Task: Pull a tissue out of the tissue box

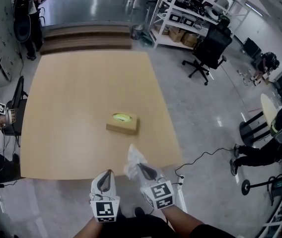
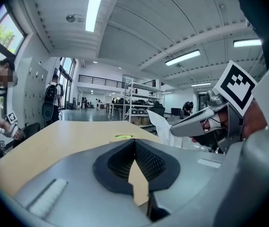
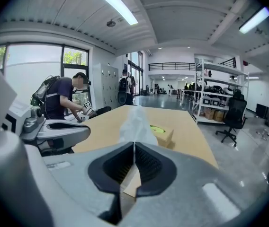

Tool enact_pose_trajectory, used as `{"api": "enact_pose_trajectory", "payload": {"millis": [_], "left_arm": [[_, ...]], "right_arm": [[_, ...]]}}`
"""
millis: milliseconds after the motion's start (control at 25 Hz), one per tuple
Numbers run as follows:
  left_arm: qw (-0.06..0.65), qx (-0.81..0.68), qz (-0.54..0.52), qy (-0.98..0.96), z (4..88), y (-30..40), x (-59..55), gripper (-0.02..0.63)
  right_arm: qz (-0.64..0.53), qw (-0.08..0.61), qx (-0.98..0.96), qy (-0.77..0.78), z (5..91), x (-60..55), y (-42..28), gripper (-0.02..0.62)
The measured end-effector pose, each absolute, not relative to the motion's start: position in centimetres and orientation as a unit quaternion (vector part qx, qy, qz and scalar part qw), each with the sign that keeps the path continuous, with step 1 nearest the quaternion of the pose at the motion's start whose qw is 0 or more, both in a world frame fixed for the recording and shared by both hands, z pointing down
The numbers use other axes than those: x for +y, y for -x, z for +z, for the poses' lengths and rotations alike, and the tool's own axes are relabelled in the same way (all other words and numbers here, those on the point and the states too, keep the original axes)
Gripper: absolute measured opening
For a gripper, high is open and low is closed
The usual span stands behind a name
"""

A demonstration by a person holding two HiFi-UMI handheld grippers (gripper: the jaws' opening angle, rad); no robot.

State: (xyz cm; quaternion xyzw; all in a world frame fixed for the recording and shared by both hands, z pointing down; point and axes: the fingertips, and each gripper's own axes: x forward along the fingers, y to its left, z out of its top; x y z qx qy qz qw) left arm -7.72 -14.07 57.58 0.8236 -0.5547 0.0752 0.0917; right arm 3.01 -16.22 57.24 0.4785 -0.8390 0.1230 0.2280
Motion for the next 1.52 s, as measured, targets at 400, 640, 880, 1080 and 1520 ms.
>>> {"api": "enact_pose_trajectory", "payload": {"millis": [400, 640, 880, 1080, 1520], "left_arm": [[0.094, -0.611, 0.086, -0.781, 57.2, 1.2, -4.9, 0.018], [0.088, -0.645, 0.08, -0.755, 54.3, 0.4, 0.9, 0.018], [0.087, -0.658, 0.082, -0.743, 52.1, -1.5, 5.1, 0.018], [0.08, -0.652, 0.076, -0.75, 51.4, -1.6, 7.5, 0.018], [0.073, -0.628, 0.066, -0.772, 51.6, 2.9, 12.1, 0.018]], "right_arm": [[0.091, 0.177, -0.884, -0.423, 54.9, -9.6, -8.3, 0.0], [0.08, 0.164, -0.901, -0.393, 51.9, -4.7, -9.5, 0.0], [0.078, 0.15, -0.908, -0.384, 50.1, -0.2, -11.8, 0.0], [0.084, 0.155, -0.903, -0.391, 49.7, 2.8, -12.3, 0.0], [0.093, 0.175, -0.881, -0.43, 50.6, 8.5, -9.4, 0.0]]}}
